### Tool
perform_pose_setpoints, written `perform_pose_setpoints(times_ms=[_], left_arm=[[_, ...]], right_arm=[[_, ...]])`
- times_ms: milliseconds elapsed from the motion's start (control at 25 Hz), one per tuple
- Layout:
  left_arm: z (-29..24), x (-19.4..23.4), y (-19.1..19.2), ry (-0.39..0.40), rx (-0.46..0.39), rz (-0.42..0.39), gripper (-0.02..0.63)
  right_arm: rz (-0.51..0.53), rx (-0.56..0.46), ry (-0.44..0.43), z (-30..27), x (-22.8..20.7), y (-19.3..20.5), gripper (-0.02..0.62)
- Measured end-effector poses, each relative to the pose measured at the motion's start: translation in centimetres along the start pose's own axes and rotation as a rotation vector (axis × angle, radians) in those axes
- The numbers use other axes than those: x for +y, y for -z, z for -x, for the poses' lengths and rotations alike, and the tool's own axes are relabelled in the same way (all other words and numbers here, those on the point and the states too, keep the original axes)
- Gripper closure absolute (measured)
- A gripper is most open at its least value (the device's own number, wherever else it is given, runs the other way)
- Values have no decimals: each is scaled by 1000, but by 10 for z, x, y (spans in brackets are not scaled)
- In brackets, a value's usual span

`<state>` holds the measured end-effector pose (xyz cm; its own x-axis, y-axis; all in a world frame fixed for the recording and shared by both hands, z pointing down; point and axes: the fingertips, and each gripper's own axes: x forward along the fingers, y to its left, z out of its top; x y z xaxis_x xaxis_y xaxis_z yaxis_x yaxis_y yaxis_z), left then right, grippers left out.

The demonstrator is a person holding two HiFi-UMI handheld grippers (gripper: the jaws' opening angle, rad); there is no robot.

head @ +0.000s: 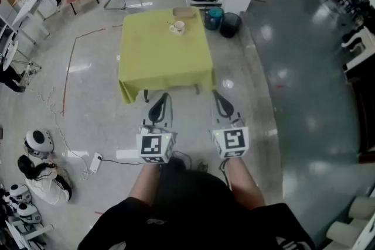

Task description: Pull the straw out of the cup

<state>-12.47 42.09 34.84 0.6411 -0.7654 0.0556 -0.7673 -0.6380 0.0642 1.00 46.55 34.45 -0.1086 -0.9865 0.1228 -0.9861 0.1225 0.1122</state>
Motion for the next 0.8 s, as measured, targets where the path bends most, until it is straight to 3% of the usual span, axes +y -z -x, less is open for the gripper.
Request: perform_pose_setpoints(times_ms=[240, 520, 800], left_arm=[[-6, 11, 13, 26, 25, 12, 561], [-16, 56, 27, 38, 59, 57, 561], [-19, 72, 32, 112, 58, 40, 561]], right_arm=[[9, -3, 2, -12, 8, 4, 580], [1, 51, 28, -38, 29, 16, 578], [-14, 85, 69, -53, 42, 17, 578]])
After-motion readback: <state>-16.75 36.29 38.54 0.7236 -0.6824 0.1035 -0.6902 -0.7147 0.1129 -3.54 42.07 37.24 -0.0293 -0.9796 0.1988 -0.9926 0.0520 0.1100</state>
